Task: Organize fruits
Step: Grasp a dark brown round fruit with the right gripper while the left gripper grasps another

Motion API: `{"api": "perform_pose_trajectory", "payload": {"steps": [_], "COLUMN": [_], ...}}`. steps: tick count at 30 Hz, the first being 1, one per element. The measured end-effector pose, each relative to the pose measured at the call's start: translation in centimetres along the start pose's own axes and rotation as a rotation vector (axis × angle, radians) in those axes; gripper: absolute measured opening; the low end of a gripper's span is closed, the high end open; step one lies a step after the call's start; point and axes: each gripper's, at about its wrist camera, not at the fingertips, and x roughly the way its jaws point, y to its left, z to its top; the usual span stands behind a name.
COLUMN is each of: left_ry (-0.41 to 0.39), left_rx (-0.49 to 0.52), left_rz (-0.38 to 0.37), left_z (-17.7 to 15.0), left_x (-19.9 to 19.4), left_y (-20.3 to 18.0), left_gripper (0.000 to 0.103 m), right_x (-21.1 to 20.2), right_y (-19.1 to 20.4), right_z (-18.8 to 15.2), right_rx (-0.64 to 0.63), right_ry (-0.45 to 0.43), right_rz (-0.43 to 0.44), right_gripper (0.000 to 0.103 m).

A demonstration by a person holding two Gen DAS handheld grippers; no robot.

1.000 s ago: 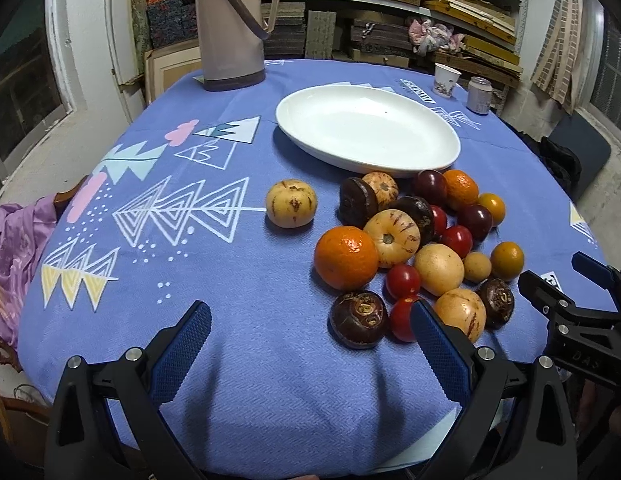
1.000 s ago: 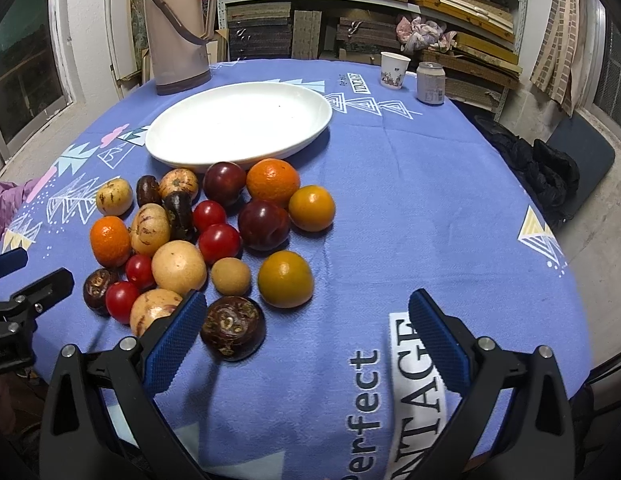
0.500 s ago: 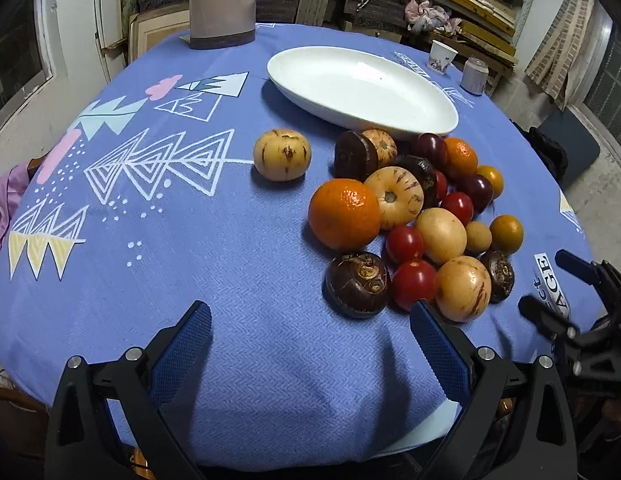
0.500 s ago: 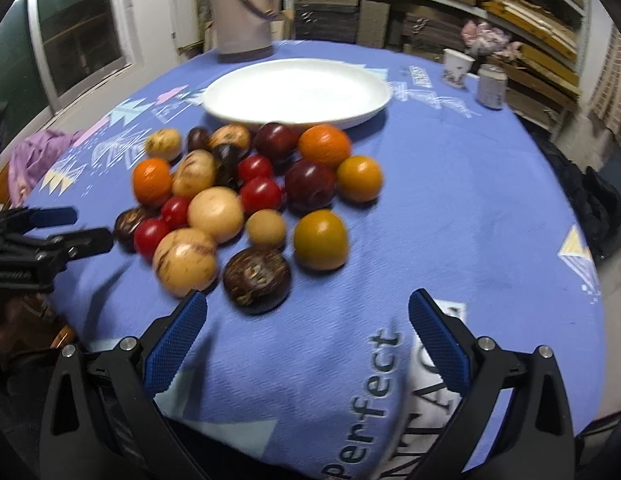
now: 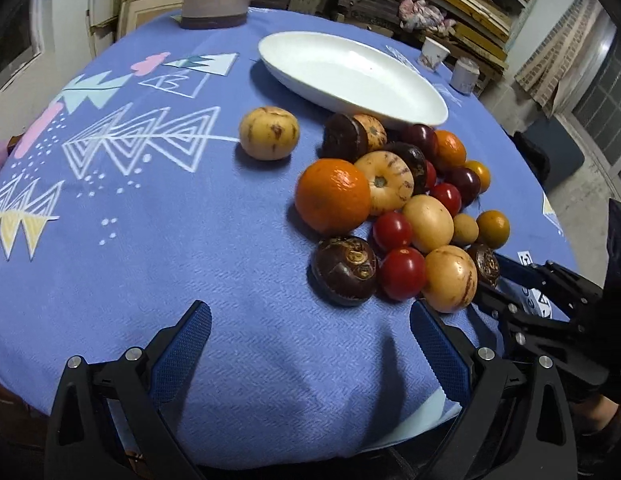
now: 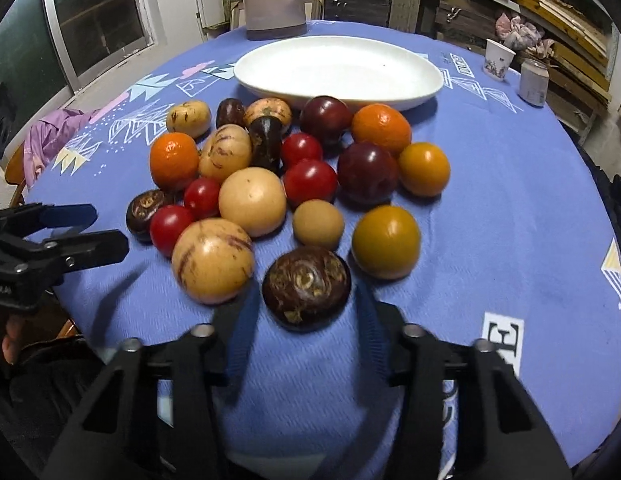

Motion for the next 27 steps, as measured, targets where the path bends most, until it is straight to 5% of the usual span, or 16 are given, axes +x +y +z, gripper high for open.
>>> {"api": "perform_pose_trajectory", "payload": {"steps": [17,22,27], "left_ry": [0.032,0.029,0.028], "left_rx": [0.116,0.137,0.155], "left_rz": [0.050,0.049,0.025], "left_z": [1.2,1.1,1.0], "left_x": [2.0,1.7,1.5], "left_y": [-1.2,-0.9,-0.8], "left_gripper": [0.100,0.085,0.085], "right_x": [-1.5,-1.7,-1.9], "right_y": [-1.3,-1.7,-1.8], "right_z": [-0.5,-0.5,-0.6], "right_rx": [0.000,0.008,0.009], "right_ry": [-0.035,-0.043,-0.047], "right_rz": [0.054,0.064,0.065], "right_gripper": [0.043,0.043,0.043]}}
